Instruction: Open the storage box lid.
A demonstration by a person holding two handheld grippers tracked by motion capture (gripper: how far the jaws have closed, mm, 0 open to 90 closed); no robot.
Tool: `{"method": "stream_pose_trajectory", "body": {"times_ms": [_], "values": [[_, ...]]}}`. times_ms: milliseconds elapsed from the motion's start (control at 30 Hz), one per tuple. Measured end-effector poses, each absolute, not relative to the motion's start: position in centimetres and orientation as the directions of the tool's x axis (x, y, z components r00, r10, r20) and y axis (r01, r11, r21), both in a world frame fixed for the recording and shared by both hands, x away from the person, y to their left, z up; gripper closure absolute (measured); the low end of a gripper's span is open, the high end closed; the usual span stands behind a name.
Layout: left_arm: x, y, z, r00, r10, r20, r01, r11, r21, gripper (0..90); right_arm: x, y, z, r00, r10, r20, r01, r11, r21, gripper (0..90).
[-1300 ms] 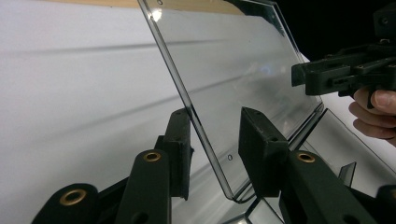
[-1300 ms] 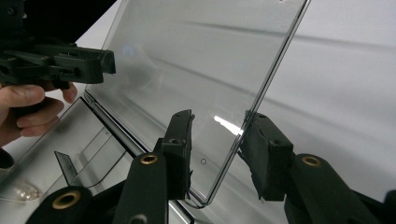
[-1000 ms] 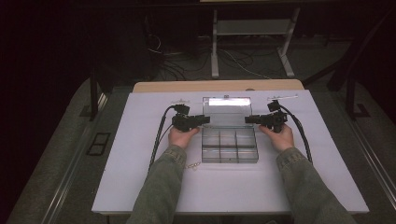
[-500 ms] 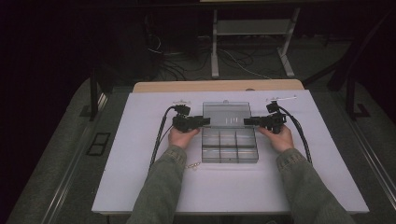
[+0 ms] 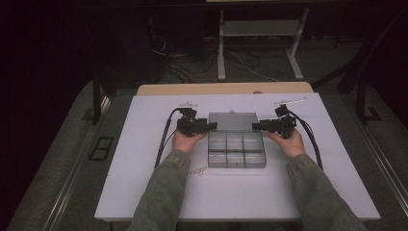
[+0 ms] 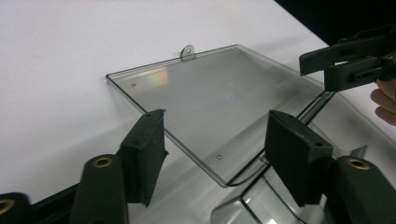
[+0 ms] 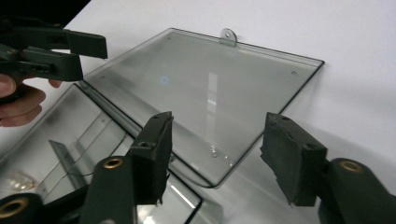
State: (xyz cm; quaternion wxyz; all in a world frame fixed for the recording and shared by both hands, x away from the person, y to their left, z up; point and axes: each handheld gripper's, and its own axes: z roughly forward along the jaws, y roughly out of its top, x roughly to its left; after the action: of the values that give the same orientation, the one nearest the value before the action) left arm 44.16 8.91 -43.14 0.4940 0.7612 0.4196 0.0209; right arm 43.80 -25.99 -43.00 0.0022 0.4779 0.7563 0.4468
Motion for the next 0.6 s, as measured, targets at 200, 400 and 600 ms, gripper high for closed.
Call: {"method": "stream_pose_trajectory", "body": {"times_ms": [200,400,600], "values": [[43.7,9.0,-42.2,0.679,0.633,-0.372,0.594,-0.176,0.785,33.3,42.7,-25.7,-41.7,-0.571,0.723,0.39,0.693,0.169,0.701,27.7],[42.9,9.0,-41.3,0.712,0.6,-0.365,0.581,-0.21,0.787,28.1,41.1,-25.6,-40.5,-0.585,0.734,0.346,0.666,0.19,0.722,10.9],[42.0,9.0,-40.6,0.741,0.567,-0.361,0.57,-0.245,0.785,13.9,38.8,-25.7,-39.7,-0.613,0.728,0.306,0.624,0.208,0.753,0.6]]}}
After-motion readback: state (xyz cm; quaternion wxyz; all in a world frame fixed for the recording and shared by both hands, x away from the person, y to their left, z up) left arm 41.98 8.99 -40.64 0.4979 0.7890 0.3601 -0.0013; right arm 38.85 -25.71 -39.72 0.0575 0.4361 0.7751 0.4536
